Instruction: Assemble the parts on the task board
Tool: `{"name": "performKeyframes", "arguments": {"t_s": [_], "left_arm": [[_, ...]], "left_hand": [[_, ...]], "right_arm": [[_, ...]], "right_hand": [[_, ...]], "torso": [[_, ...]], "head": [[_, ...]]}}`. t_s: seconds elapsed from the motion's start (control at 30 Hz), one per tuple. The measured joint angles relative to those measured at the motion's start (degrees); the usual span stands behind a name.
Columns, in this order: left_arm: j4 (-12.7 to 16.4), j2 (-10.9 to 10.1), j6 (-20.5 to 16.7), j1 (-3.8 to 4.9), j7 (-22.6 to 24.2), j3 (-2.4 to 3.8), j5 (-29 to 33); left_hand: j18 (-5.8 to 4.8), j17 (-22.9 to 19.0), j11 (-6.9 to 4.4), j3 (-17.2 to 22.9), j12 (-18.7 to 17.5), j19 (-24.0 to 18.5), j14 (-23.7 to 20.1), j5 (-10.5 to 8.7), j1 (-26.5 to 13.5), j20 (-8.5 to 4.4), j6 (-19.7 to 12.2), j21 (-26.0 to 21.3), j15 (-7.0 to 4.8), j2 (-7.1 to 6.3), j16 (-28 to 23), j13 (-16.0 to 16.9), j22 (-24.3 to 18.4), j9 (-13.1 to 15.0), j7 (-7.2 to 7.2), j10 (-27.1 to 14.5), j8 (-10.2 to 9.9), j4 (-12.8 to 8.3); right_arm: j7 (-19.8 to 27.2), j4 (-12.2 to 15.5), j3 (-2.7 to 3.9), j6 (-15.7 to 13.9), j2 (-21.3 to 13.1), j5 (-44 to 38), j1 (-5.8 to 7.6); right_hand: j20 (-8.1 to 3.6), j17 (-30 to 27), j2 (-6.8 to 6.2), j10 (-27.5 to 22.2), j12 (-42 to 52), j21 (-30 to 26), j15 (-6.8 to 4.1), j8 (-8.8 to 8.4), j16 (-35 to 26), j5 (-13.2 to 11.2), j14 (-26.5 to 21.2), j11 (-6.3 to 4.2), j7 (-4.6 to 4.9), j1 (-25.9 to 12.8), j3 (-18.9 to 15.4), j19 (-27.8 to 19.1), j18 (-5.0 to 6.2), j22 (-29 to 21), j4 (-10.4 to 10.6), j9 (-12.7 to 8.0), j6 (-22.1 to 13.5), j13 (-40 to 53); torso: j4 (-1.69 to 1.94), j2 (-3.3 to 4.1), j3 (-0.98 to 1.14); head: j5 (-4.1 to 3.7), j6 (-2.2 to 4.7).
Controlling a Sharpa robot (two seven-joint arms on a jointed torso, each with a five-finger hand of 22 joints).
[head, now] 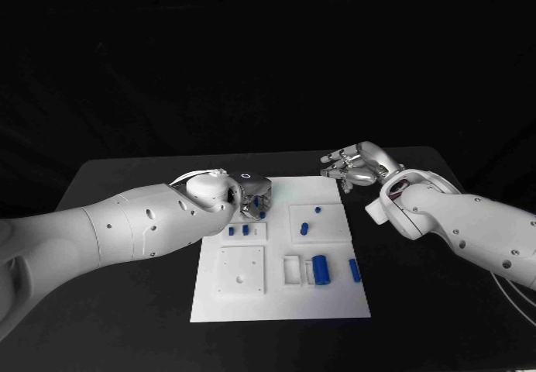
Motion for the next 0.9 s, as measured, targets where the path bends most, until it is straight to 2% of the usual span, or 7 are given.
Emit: {"name": "performKeyframes", "arguments": {"t_s": [0.27,0.67,0.8,0.9], "left_arm": [[0.05,0.05,0.09,-0.25,0.04,0.06,0.2],[-0.37,0.14,0.09,-0.4,0.18,0.18,0.94],[-0.61,0.22,0.05,-0.46,0.25,0.22,1.13],[-0.99,0.38,0.0,-0.52,0.41,0.26,1.3]], "left_hand": [[-0.01,0.71,-0.42,0.08,0.0,0.2,0.29,-0.1,-0.2,-0.65,0.2,1.77,-0.29,0.2,2.22,0.0,0.04,0.0,-0.2,1.37,0.0,0.49],[-0.01,0.7,-0.36,-0.2,0.0,0.2,0.29,-0.46,-0.49,-0.64,0.4,2.19,-0.29,0.48,2.48,-0.02,0.04,0.0,0.01,1.6,0.0,1.4],[-0.01,0.65,-0.37,-0.21,0.0,0.2,0.29,-0.46,-0.47,-0.64,0.85,2.19,-0.29,1.44,2.71,-0.04,0.03,0.0,0.23,2.01,0.0,1.93],[-0.01,0.6,-0.47,0.05,0.0,0.2,0.57,-0.46,-0.67,-0.64,1.6,2.45,-0.02,3.17,3.12,-0.07,0.03,0.0,0.45,2.54,0.0,3.08]], "right_arm": [[0.02,-0.13,0.0,0.0,0.15,0.01,0.0],[0.02,-0.16,0.0,0.01,0.21,0.02,0.0],[0.03,-0.17,0.0,0.01,0.24,0.03,0.0],[0.03,-0.17,0.0,0.01,0.24,0.03,0.0]], "right_hand": [[0.19,-0.16,0.0,-0.21,0.0,0.0,0.0,0.0,0.0,0.0,0.0,0.21,-0.08,0.0,0.0,0.19,0.08,-0.25,0.0,0.0,0.06,0.0],[0.19,-0.22,0.0,-0.2,0.01,0.0,0.0,0.0,-0.01,0.0,0.0,0.2,-0.1,0.0,0.0,0.2,0.44,-0.34,0.0,-0.01,0.06,0.01],[0.2,-0.36,0.0,-0.2,0.01,0.0,0.0,0.0,0.23,0.0,0.0,0.2,-0.1,0.01,0.32,0.2,0.47,-0.55,0.0,-0.01,0.06,0.0],[0.2,-0.36,0.0,-0.2,0.02,0.0,0.0,0.0,0.23,0.0,0.0,0.19,-0.1,0.01,0.32,0.2,0.49,-0.55,0.0,-0.01,0.06,-0.04]], "torso": [[0.04,0.02,-0.02],[0.03,0.0,-0.03],[0.01,0.0,-0.01],[-0.02,0.0,0.01]], "head": [[-0.04,-0.15],[0.02,-0.3],[0.02,-0.3],[0.02,-0.3]]}}
